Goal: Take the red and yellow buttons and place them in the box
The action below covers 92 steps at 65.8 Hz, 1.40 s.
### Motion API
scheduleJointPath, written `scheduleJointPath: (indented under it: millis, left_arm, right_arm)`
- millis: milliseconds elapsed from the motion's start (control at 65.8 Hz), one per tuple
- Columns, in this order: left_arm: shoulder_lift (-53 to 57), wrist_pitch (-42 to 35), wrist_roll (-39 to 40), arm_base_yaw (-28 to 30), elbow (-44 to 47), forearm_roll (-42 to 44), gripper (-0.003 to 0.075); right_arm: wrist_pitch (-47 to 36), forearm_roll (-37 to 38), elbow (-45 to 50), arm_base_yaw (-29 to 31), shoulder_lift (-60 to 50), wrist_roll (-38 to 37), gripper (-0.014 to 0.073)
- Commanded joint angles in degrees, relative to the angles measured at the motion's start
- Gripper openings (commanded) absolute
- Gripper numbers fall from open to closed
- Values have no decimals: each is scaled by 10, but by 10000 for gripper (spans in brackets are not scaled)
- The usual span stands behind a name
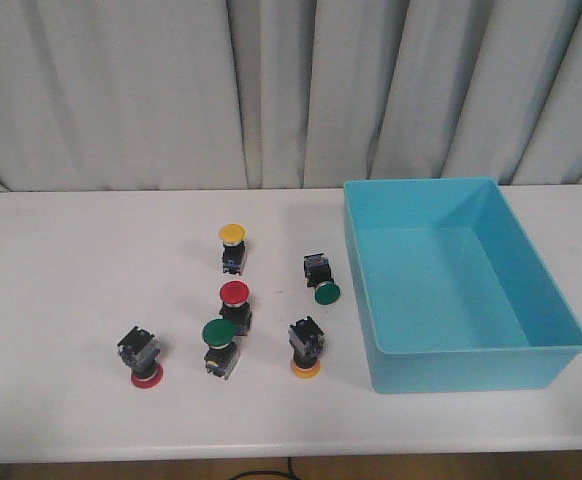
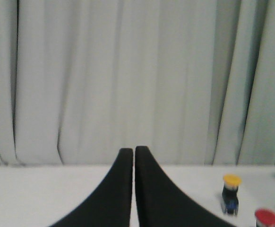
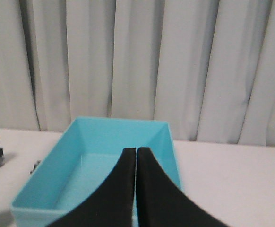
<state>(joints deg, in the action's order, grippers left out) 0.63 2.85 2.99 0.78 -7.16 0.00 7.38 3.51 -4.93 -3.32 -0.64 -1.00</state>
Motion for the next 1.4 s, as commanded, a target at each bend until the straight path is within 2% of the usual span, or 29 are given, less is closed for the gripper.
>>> scheduleJointPath:
  millis: [0,106,258,486,608,836,942,1018,1140,1246,1383]
  left_arm:
    - [-14,-41,-1,-2,-77,-5,-6]
    - [-62,7,-2,-2,-155,-5,-6]
    - [-162,137,-2,-2,-254,-5,-6]
    - [-259,276,-2,-2,-258,-5,-6]
    - [-279,307,-2,-2,-248,-5,-6]
    - [-281,311,0,-1,-243,-5,17]
    - [-281,311,0,-1,-243,-5,87]
    - [-281,311,0,-1,-243,-5,179]
    - [-281,311,0,-1,-243,-5,346]
    - [-281,307,0,-1,-243,-5,454]
    - [-281,306,0,-1,-243,-5,507]
  right_arm:
    - [7,1,-98,4,13,-2,-4]
    - [77,3,-194,4,62,1,-4]
    - [147,3,-278,4,159,3,-4]
    - [253,2,-267,4,269,3,-4]
    - [275,2,-253,4,302,3,-4]
    - [278,3,-253,4,316,3,0]
    - [279,4,-253,4,316,3,21]
    - [279,4,-253,4,316,3,51]
    - [281,4,-253,4,316,3,155]
    - [283,4,-253,4,316,3,266]
    - [286,4,-253,4,316,3,394]
